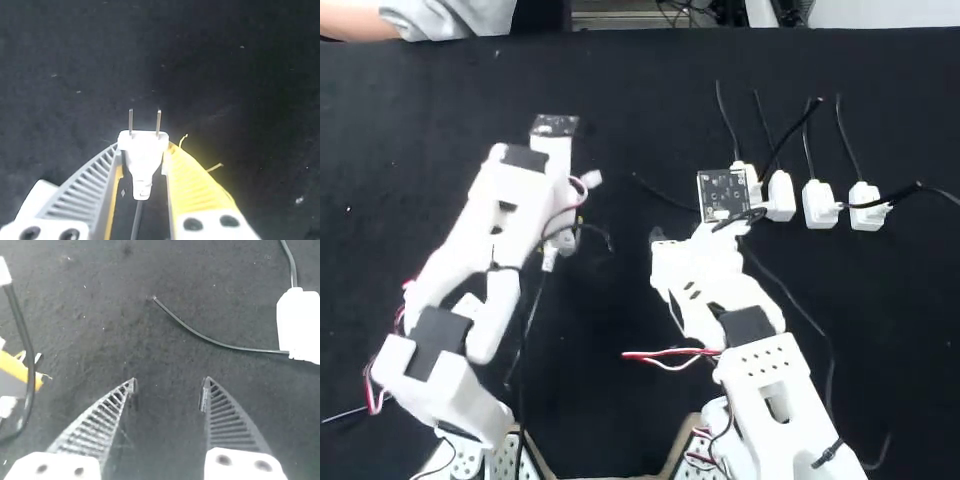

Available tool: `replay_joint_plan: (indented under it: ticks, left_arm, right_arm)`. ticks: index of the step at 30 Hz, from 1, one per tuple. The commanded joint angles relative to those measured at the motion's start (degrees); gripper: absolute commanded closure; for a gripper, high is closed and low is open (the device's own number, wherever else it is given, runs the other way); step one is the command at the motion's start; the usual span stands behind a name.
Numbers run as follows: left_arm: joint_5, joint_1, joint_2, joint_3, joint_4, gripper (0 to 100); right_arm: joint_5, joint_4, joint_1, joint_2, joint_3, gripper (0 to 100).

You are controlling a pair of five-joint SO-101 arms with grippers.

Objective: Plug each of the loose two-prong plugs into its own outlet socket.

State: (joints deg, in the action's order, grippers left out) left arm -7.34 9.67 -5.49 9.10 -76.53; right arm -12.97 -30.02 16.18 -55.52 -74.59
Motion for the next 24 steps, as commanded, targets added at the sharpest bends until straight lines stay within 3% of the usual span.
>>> replay_joint_plan:
  ticks: [1,6,9,14,16,19,22,24]
  left_arm:
    - [-4.5,2.0,7.3,6.5,9.6,94]
    - [-12.6,2.9,8.1,7.5,11.2,73]
    - [-12.7,0.6,8.6,7.2,10.3,73]
    - [-7.0,-6.6,12.7,0.5,-2.1,74]
    - [-0.8,-11.6,13.8,-2.0,-8.3,74]
    - [15.8,-20.9,13.5,0.2,-14.7,75]
    - [34.3,-27.6,11.8,6.8,-16.8,75]
    - [39.9,-31.3,11.5,11.8,-16.0,75]
  right_arm:
    - [-0.6,1.1,-1.0,-1.6,0.3,80.4]
    - [-0.6,1.1,-0.9,-1.6,0.3,80.4]
    - [-0.6,1.0,-0.9,-1.6,0.3,80.4]
    - [-0.7,1.1,-0.9,-1.6,0.2,80.4]
    - [-0.7,1.1,-0.7,-1.6,-0.1,80.4]
    - [-0.6,1.2,1.3,-1.7,-0.5,80.4]
    - [-0.6,1.2,3.2,-1.7,-0.5,80.4]
    - [-0.5,1.2,4.4,-1.7,-0.6,80.4]
